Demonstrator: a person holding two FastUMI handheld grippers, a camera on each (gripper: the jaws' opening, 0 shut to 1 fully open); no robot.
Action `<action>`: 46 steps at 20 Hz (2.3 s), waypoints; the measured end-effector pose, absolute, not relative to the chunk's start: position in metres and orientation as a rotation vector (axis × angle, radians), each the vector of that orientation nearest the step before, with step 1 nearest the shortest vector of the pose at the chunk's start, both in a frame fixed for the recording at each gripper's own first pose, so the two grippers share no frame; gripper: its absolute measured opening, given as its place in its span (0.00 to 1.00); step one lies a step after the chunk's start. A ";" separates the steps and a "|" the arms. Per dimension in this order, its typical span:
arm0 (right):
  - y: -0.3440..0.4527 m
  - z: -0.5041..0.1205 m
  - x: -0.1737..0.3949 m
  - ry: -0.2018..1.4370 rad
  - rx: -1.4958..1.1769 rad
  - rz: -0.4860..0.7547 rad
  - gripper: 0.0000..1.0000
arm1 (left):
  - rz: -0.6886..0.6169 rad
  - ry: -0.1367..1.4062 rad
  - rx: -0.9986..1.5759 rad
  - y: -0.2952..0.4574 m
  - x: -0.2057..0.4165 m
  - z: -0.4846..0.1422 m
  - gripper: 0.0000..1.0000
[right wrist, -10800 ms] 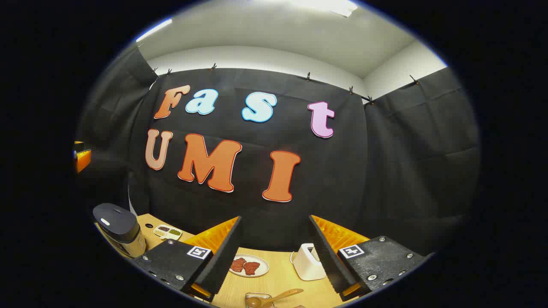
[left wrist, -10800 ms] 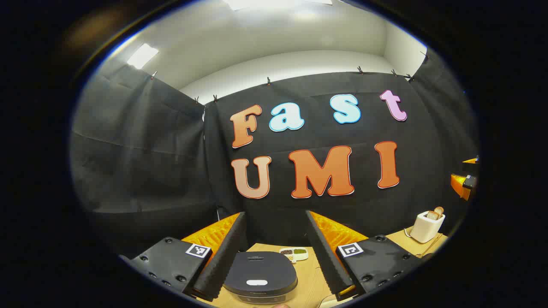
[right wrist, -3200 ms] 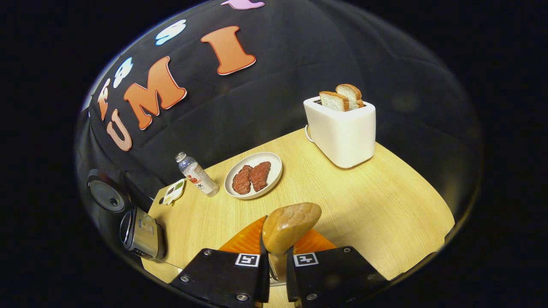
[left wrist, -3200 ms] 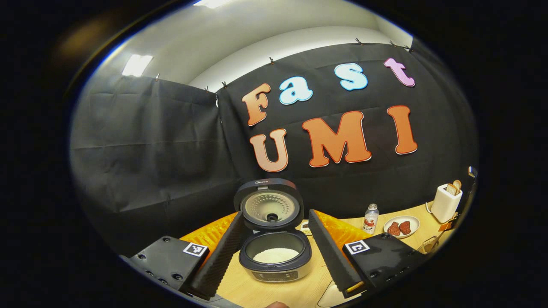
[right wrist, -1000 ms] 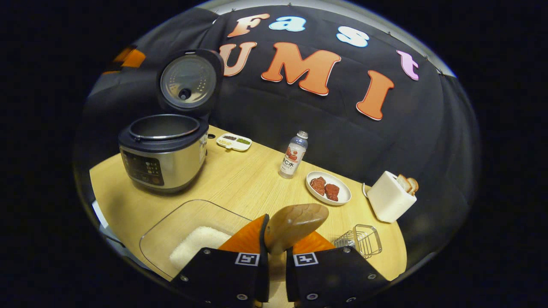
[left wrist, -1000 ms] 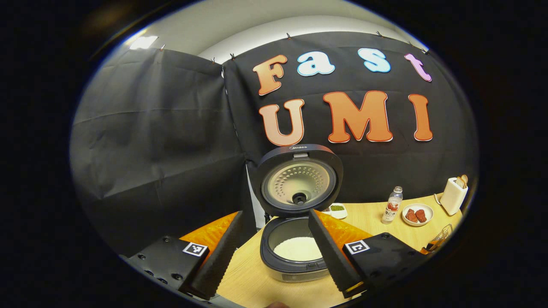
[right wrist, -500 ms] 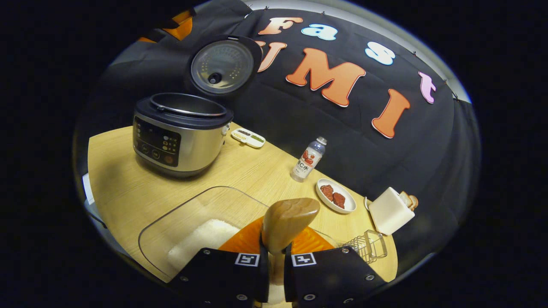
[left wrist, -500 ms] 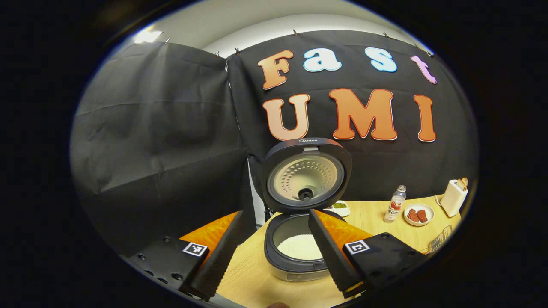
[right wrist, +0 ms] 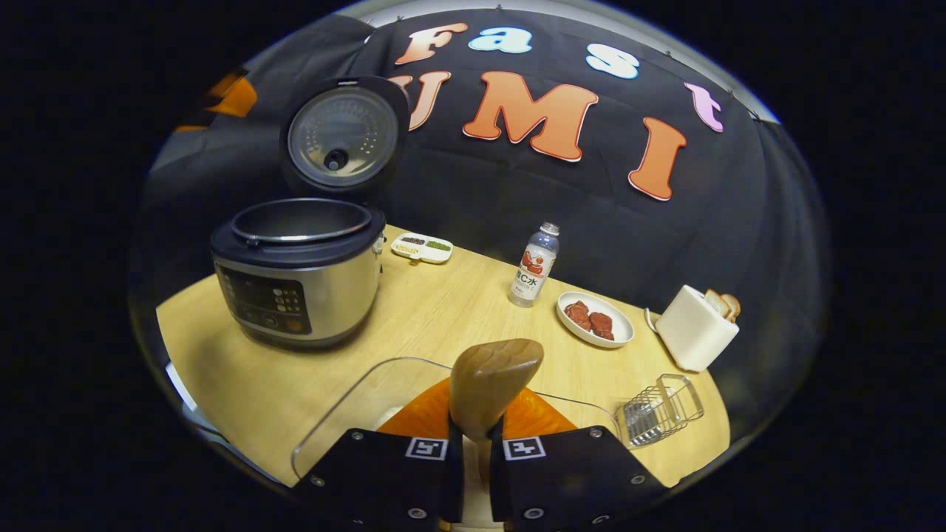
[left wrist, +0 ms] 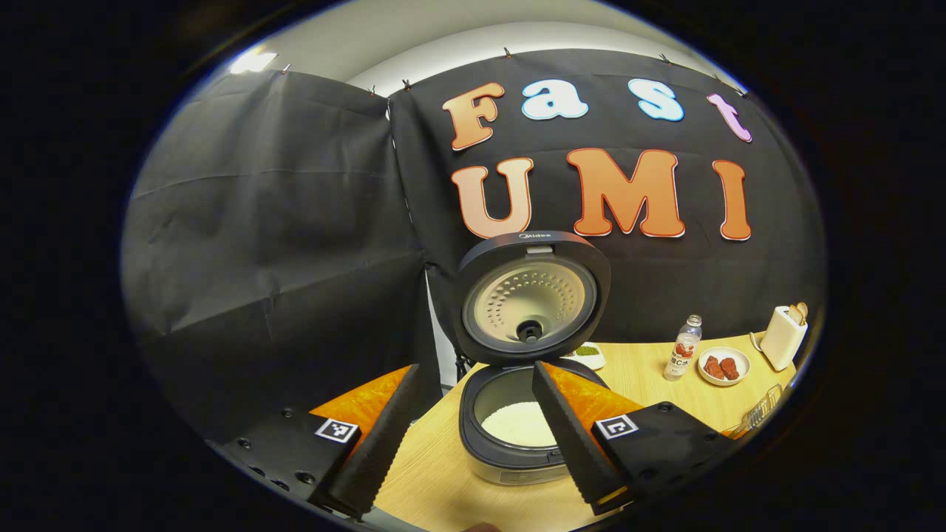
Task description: Close the left gripper, press the button to open the rice cooker; take a wooden spoon from the chopstick holder with the right hand, scoop a spoonful of rice and pour it into the rice cooker, then put the wooden spoon back into the chopstick holder.
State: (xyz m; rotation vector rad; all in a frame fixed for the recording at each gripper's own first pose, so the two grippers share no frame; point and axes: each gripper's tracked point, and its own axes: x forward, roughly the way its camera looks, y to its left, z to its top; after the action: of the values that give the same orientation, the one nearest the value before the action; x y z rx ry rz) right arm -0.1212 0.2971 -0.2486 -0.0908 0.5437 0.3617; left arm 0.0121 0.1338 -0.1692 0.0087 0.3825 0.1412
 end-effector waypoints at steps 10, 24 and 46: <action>0.303 -0.255 -0.121 0.769 0.458 0.261 0.13 | 0.078 0.400 0.040 0.125 0.023 -0.177 0.97; 0.290 -0.275 -0.115 0.940 0.856 0.173 0.13 | 0.013 0.399 0.053 0.107 0.029 -0.173 0.97; 0.213 -0.224 -0.091 0.924 1.644 0.288 0.13 | -0.016 0.330 0.042 0.055 0.036 -0.133 0.98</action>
State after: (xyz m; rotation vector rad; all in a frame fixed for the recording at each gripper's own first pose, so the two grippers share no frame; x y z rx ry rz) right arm -0.0908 0.2130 -0.2238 1.6439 0.9237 0.2885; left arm 0.0364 0.0553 -0.1328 0.0422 0.3298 -0.0158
